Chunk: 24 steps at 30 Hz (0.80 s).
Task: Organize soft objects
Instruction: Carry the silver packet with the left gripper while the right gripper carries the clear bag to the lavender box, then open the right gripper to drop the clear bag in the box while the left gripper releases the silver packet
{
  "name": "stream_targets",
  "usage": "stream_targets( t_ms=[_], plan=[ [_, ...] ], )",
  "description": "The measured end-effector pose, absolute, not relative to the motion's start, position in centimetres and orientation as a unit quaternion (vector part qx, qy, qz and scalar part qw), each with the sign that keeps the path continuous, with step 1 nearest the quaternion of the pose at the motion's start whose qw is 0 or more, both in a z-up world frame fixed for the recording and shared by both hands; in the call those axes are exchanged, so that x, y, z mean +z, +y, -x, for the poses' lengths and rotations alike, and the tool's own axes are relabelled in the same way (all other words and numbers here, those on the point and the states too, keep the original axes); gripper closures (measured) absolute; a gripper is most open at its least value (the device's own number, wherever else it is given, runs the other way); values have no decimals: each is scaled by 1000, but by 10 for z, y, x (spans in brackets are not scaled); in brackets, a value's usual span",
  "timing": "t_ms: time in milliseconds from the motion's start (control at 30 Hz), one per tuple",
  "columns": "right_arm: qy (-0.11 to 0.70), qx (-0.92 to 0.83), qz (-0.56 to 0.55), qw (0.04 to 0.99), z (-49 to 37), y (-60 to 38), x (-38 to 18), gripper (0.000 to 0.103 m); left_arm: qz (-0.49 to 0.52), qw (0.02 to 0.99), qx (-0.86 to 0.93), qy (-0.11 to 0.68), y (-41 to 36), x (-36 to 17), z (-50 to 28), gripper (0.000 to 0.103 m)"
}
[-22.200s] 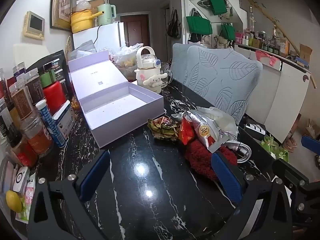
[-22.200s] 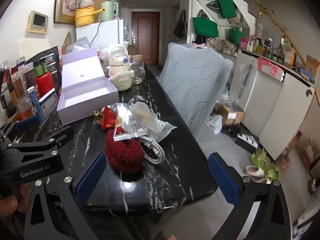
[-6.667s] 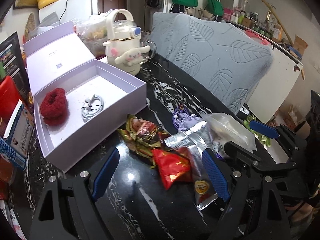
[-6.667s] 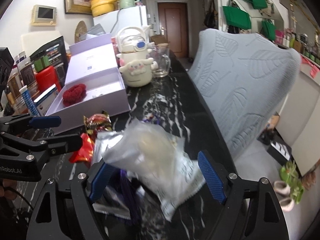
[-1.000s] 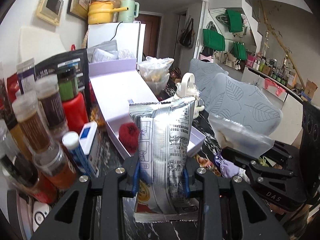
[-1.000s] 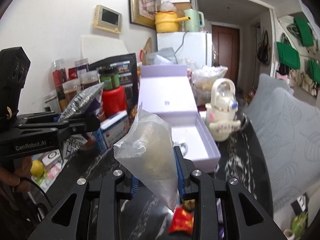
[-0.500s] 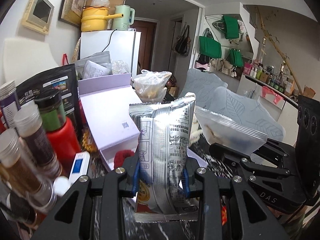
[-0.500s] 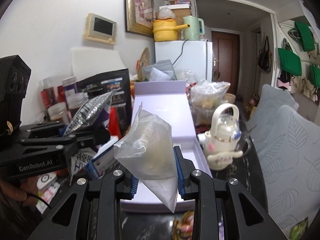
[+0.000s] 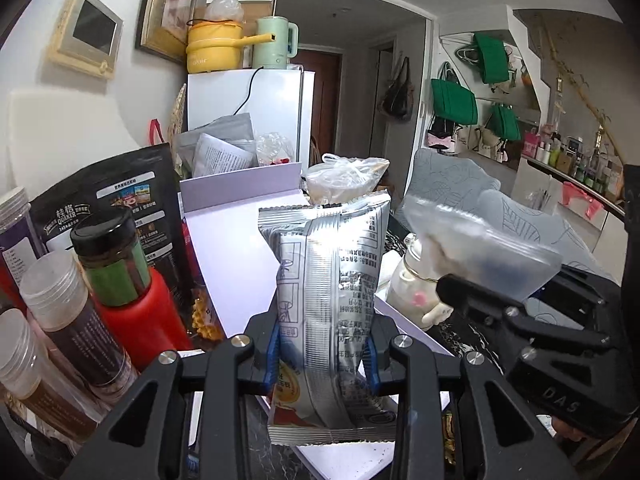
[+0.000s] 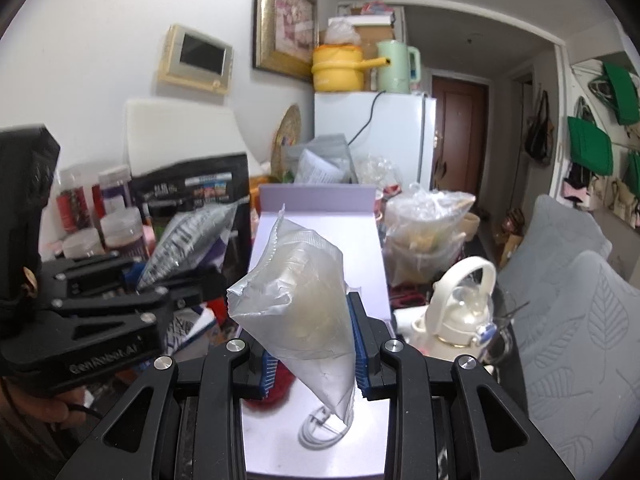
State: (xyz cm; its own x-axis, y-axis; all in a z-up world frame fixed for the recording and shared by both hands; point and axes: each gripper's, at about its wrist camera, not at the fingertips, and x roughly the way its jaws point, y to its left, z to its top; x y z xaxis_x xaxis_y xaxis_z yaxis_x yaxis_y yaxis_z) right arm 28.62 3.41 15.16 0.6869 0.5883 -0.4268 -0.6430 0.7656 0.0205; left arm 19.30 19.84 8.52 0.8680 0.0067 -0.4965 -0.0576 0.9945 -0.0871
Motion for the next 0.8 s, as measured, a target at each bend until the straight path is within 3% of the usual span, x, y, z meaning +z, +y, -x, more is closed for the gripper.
stream_targets(
  t_ms=[800],
  plan=[
    [322,295,111,893,-344,47,88,73,62,927,34,368,205,21,-251,71]
  ],
)
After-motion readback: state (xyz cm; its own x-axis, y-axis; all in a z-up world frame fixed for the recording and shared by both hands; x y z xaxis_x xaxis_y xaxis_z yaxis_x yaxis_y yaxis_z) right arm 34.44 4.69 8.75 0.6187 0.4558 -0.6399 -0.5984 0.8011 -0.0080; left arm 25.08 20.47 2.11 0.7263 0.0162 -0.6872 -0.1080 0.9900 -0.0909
